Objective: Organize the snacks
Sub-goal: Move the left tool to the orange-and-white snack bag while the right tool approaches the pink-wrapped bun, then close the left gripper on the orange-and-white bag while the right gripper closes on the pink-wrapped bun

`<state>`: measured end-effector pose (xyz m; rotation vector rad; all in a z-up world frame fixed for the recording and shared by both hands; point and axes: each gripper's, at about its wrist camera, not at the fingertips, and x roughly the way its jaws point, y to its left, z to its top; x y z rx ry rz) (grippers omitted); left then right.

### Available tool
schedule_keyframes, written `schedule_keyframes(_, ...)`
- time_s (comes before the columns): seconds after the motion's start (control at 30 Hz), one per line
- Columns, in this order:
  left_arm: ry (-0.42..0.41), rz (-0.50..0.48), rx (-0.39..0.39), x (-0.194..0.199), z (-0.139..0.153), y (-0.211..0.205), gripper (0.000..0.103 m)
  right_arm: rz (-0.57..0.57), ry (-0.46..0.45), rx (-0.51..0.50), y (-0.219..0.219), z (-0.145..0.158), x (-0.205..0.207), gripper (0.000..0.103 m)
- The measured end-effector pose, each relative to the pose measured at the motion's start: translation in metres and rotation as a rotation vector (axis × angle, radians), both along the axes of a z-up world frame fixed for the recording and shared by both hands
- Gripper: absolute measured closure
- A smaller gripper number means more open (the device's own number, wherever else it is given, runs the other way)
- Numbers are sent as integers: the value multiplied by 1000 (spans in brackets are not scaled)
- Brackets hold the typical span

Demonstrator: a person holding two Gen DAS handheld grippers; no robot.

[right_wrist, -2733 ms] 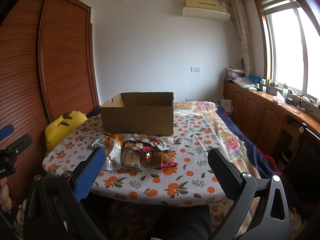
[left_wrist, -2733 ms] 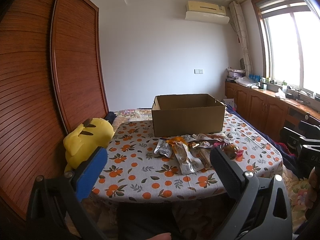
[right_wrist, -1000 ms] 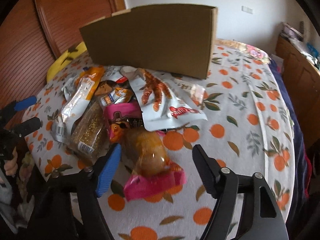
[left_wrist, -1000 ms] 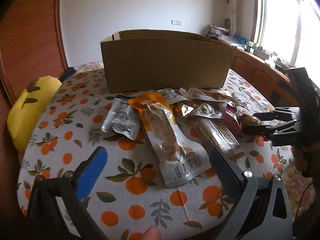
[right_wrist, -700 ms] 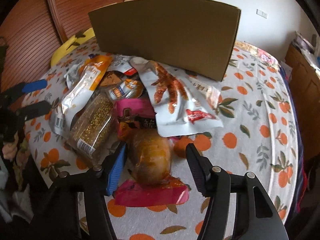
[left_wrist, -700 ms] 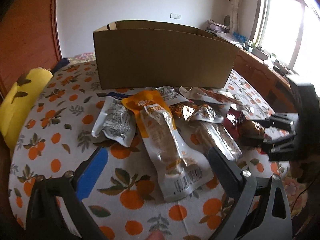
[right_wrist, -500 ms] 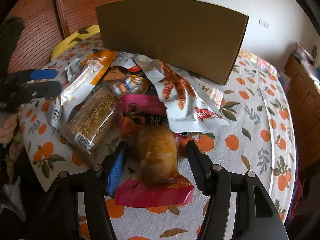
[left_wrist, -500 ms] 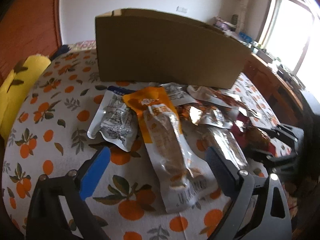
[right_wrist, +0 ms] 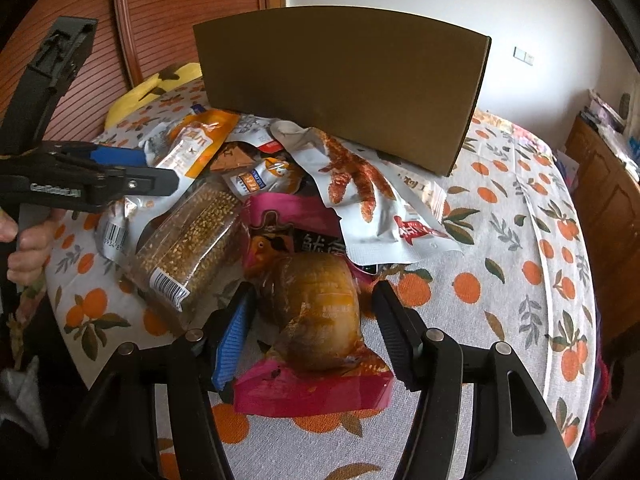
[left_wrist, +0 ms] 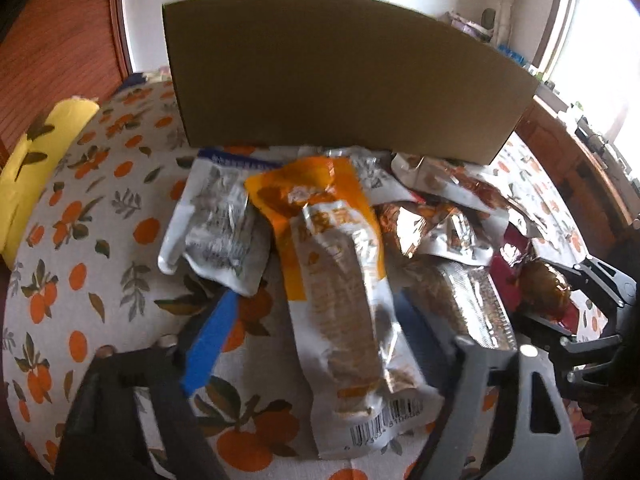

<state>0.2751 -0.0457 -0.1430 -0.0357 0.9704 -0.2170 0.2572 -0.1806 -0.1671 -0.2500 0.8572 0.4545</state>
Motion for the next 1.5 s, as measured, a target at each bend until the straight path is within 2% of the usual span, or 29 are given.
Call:
schedule_keyframes(0.1, -9, -6, 22, -1, 0, -1, 36, 0, -1, 4, 0, 0, -1, 41)
schedule_keyframes(0.13, -14, -12, 34, -2, 0, -2, 48, 0, -1, 5, -1, 0, -1, 41)
schedule_keyframes(0.17, -20, -14, 46, -3, 1, -2, 54, 0, -2, 6, -1, -1, -1, 41)
schedule_keyframes(0.37, -13, -44, -4, -13, 5, 3, 64, -1, -1, 9, -1, -1, -2, 41)
schedule_keyframes(0.7, -77, -92, 17, -42, 18, -4, 66, -2, -3, 7, -1, -1, -2, 41)
schedule_keyframes(1.03, -121, -76, -20, -52, 33, 9, 67, -3, -6, 5, -1, -1, -3, 42)
schedule_keyframes(1.23, -159, -89, -21, -64, 39, 11, 67, 1, 4, 37, -7, 3, -1, 58)
schedule_keyframes(1.37, -181, -96, -15, -70, 42, 11, 75, -36, 13, 57, -14, 5, 1, 60)
schedule_keyframes(1.5, -188, -100, -2, -68, 41, 12, 75, -39, 5, 70, -13, 13, -4, 60)
